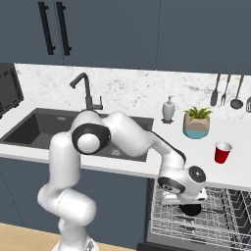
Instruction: Pick up the cup and bowl from the counter, place them in the dishwasher, and close the dishwasher door.
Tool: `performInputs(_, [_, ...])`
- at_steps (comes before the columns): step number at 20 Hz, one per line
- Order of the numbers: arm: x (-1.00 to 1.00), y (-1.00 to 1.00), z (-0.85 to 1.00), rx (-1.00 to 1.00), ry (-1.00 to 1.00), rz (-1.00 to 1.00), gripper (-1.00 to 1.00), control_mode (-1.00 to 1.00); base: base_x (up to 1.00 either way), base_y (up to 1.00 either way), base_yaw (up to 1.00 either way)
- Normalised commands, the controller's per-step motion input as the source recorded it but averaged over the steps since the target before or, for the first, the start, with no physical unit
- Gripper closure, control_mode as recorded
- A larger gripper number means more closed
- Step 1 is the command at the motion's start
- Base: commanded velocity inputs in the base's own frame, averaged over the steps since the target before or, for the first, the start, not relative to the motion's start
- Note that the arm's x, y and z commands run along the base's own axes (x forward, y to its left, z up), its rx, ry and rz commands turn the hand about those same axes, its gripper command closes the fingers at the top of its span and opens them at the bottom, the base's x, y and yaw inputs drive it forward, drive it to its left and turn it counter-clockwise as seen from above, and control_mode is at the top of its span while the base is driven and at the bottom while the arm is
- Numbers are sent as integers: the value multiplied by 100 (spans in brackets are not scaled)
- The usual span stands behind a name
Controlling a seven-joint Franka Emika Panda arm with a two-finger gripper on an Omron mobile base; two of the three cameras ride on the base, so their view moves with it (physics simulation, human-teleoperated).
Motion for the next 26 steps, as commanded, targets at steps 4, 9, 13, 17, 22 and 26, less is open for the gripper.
performInputs(4, [0, -13, 0, 4, 0, 0, 100, -100, 0, 0, 0])
performInputs(9, [1, 1, -19, 0, 0, 1, 100, -100, 0, 0, 0])
performInputs(13, [17, 6, -51, 0, 0, 1, 100, -100, 0, 0, 0])
performInputs(17, [24, 8, -43, 0, 0, 1, 100, -100, 0, 0, 0])
performInputs(22, [17, 8, -32, 0, 0, 1, 100, -100, 0, 0, 0])
performInputs(26, [9, 2, -27, 0, 0, 2, 100, -100, 0, 0, 0])
